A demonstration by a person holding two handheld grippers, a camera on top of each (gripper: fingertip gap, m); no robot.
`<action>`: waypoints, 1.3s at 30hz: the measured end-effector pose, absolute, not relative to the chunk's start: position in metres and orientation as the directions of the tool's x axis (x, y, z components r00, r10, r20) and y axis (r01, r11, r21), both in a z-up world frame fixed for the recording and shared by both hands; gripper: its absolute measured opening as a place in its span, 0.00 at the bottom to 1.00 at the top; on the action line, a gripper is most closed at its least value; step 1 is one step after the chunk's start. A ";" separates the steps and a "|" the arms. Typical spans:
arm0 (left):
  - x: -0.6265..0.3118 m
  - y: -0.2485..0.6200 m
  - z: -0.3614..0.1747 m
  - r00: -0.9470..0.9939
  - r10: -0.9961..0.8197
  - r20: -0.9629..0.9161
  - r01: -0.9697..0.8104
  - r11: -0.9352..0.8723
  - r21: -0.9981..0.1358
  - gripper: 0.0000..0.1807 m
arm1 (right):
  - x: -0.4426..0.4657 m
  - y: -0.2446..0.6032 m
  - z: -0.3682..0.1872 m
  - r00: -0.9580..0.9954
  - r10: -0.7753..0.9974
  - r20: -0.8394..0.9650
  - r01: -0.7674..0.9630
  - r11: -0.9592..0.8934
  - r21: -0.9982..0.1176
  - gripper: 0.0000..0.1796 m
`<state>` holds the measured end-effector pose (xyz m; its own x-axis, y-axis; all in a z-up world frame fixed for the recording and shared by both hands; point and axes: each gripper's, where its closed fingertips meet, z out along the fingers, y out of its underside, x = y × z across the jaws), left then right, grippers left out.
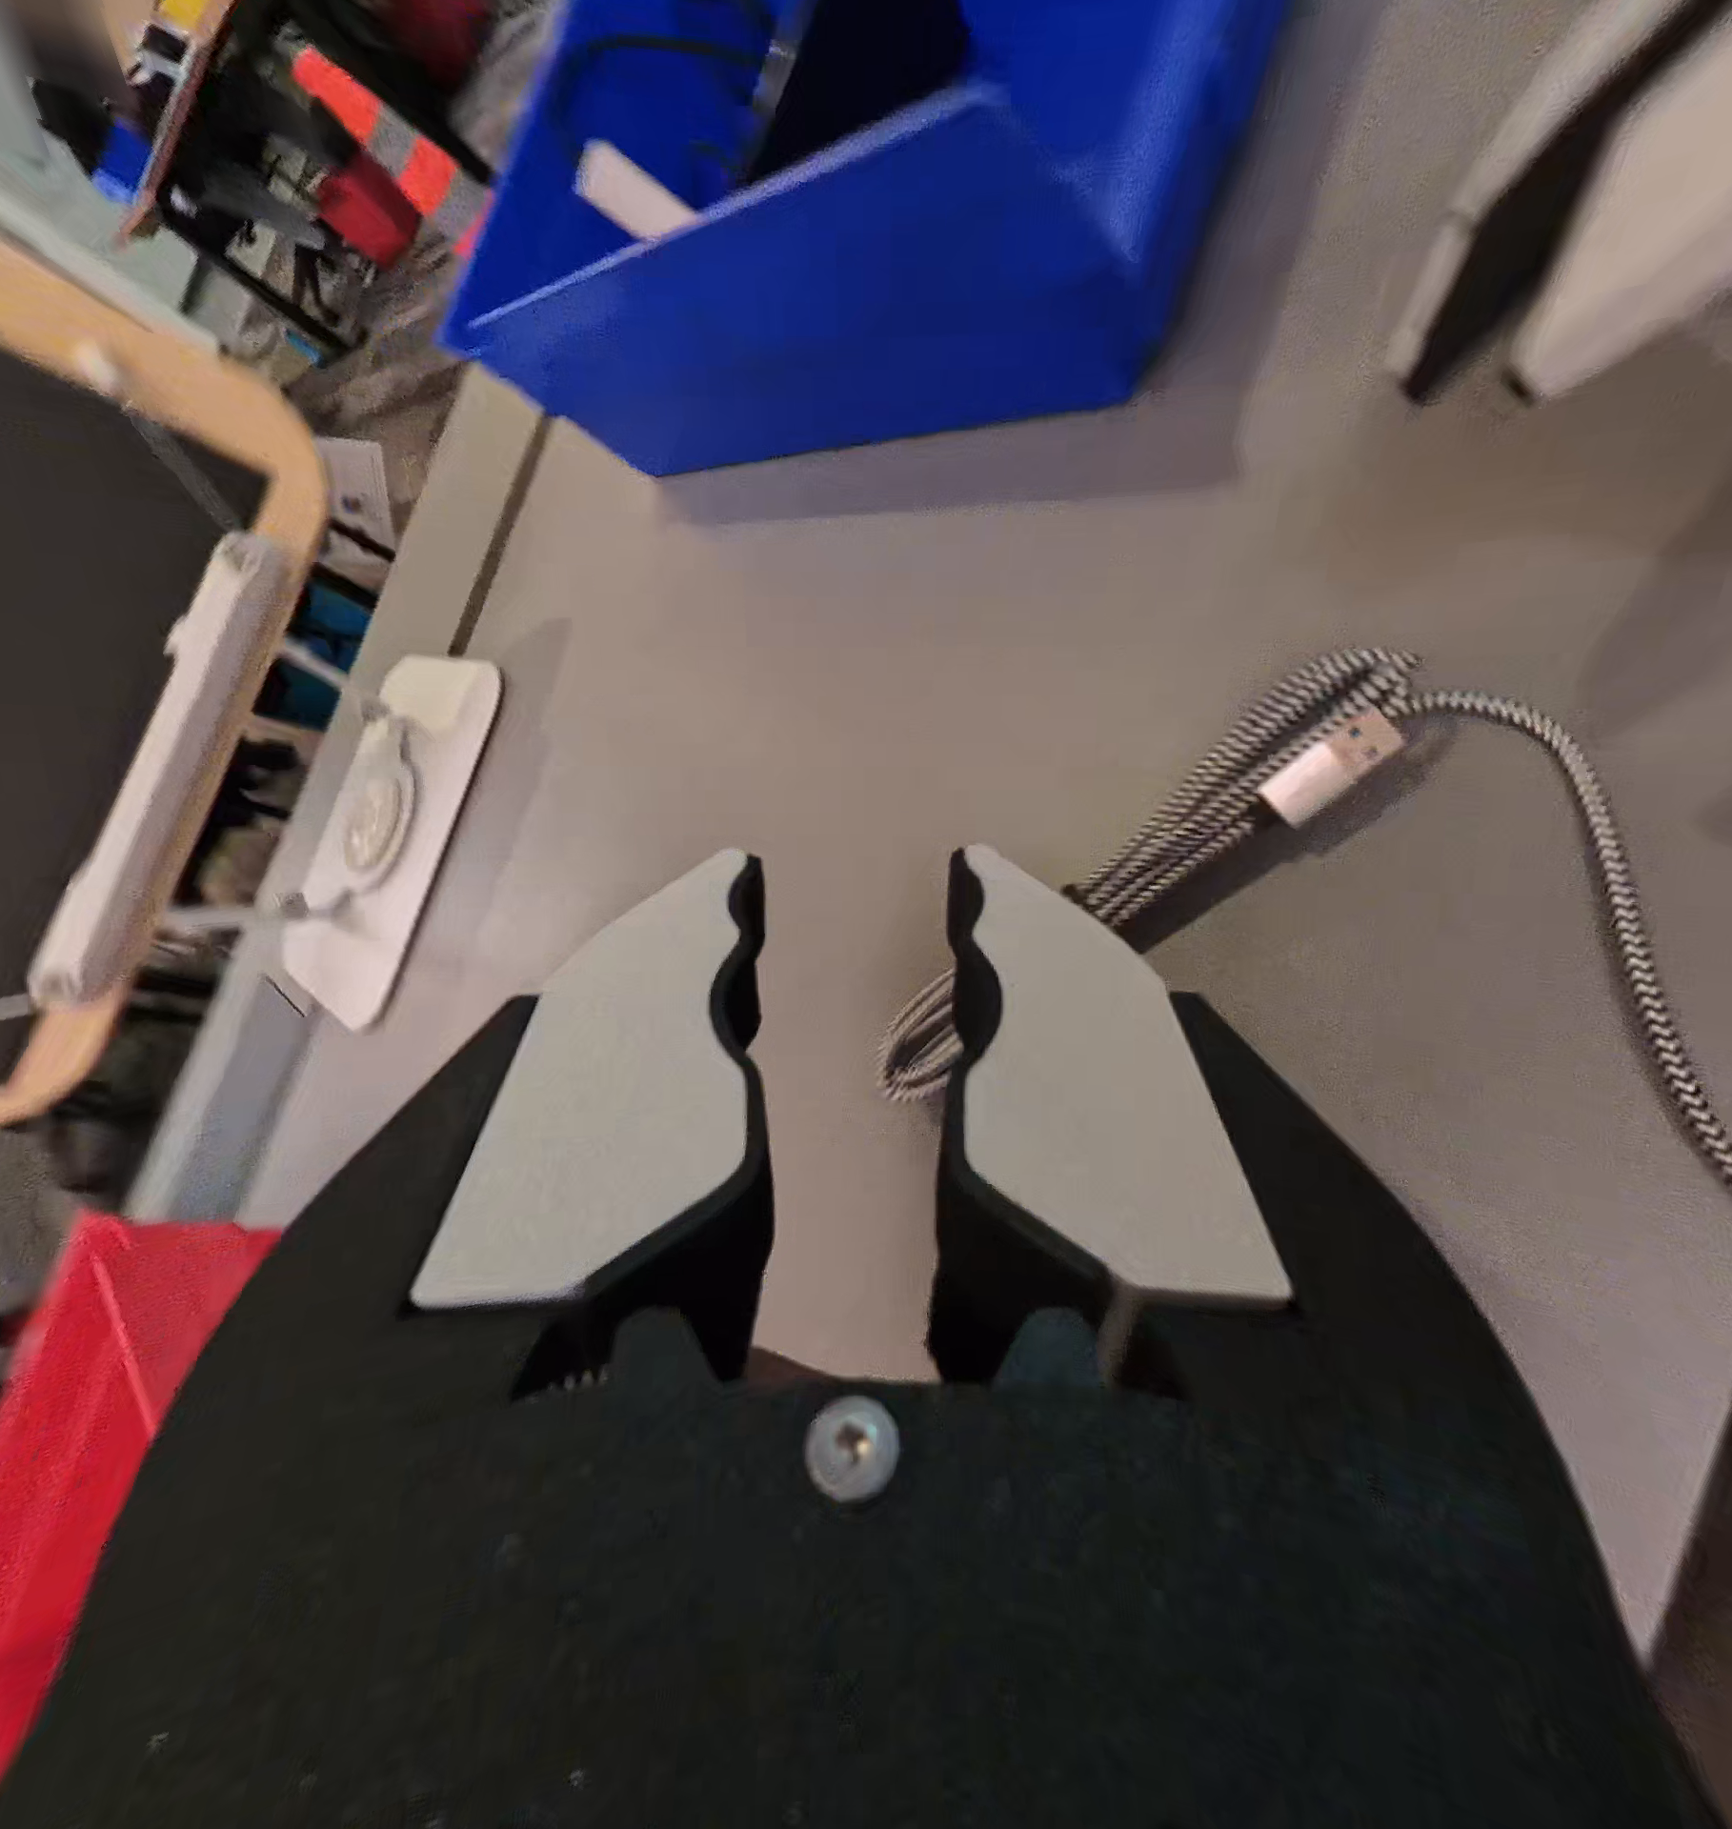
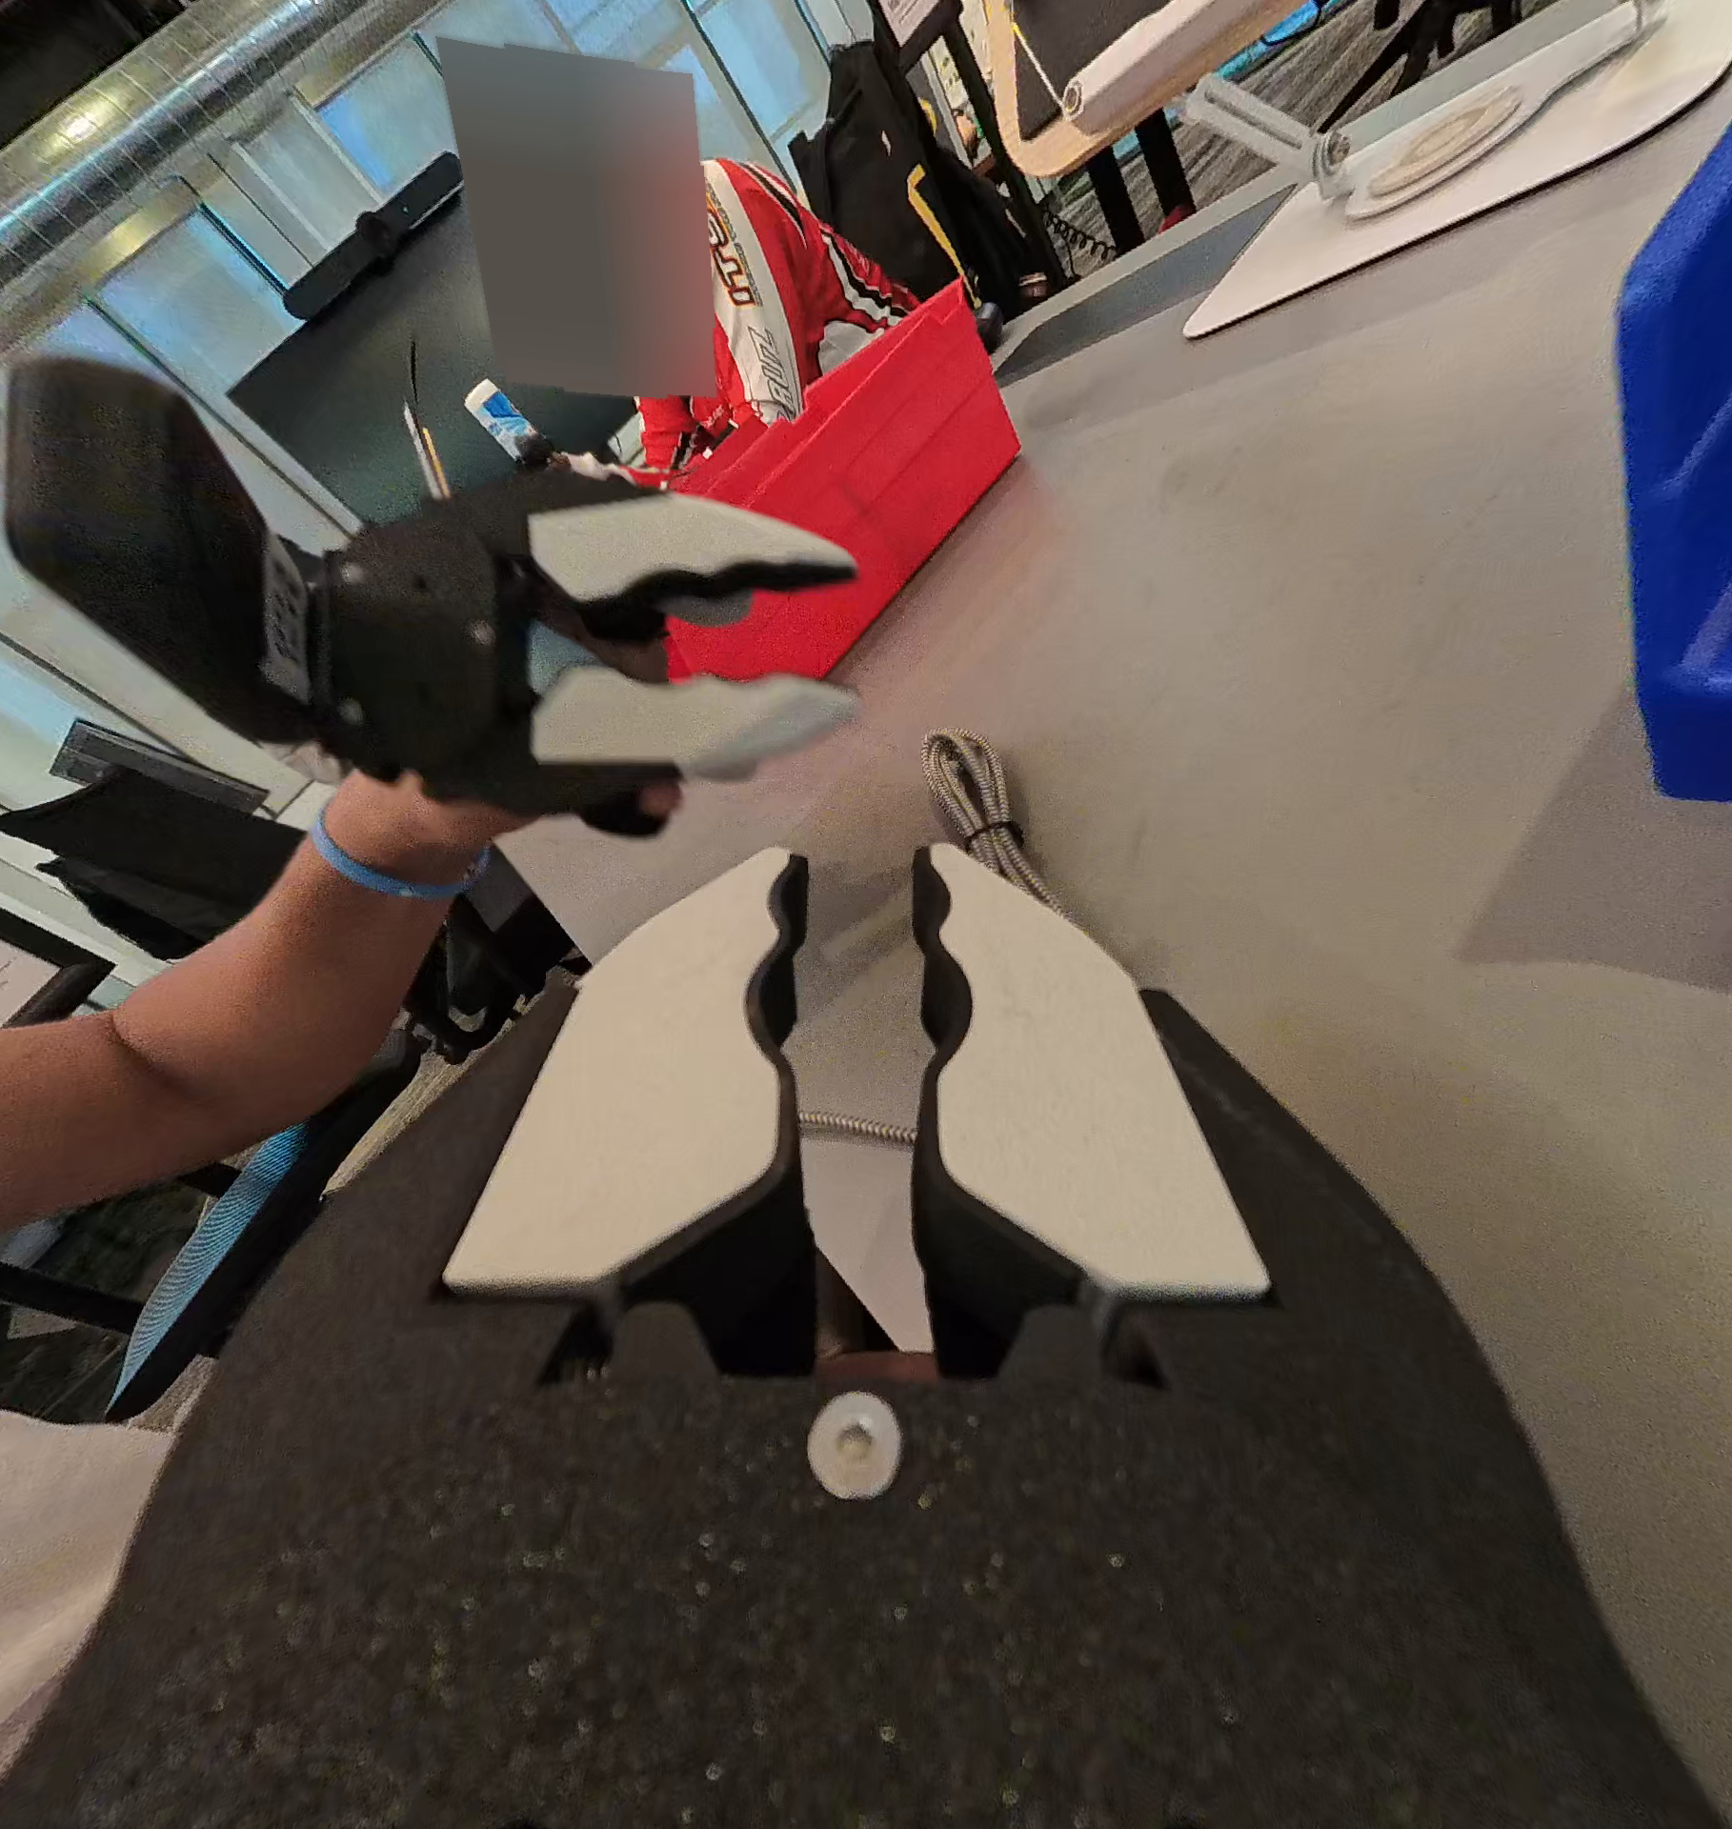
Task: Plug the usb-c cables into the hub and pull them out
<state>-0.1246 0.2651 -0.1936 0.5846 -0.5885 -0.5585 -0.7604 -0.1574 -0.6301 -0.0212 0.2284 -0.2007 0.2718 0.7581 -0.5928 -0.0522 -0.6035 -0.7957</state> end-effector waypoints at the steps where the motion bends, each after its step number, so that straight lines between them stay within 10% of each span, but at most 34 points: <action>1: -0.138 0.263 -0.183 0.652 -0.581 -0.486 -0.691 -0.193 -0.696 0.19 | -0.022 0.228 -0.202 0.273 0.757 -0.594 -0.050 -0.606 -0.794 0.11; 13: -0.300 0.155 -0.226 0.975 -0.223 -0.025 -0.124 -0.441 -0.889 0.15 | -0.040 0.234 -0.233 0.381 0.868 -0.318 0.285 -0.438 -0.853 0.13; 20: -0.264 0.135 -0.223 0.956 -0.293 0.000 -0.132 -0.429 -0.894 0.14 | -0.093 0.264 -0.271 0.195 0.973 0.123 0.768 -0.074 -0.636 0.17; 26: -0.254 0.132 -0.236 0.936 -0.351 -0.018 -0.190 -0.461 -0.867 0.14 | -0.107 0.264 -0.285 0.179 0.981 -0.072 0.872 -0.192 -0.450 0.06; 31: -0.262 0.131 -0.235 0.942 -0.334 -0.032 -0.191 -0.453 -0.871 0.13 | -0.114 0.314 -0.191 0.549 0.795 -0.256 0.354 -0.499 -0.791 0.05; 39: -0.259 0.130 -0.236 0.934 -0.352 -0.057 -0.222 -0.448 -0.866 0.13 | -0.048 0.326 -0.111 0.750 0.589 -0.303 -0.116 -0.334 -0.936 0.05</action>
<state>-0.2591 0.1297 -0.2357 0.9341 -0.3523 -0.0575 -0.2222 -0.4481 -0.8659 -0.0475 0.3265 -0.1110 0.7496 0.5885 -0.3028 -0.1160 -0.3337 -0.9355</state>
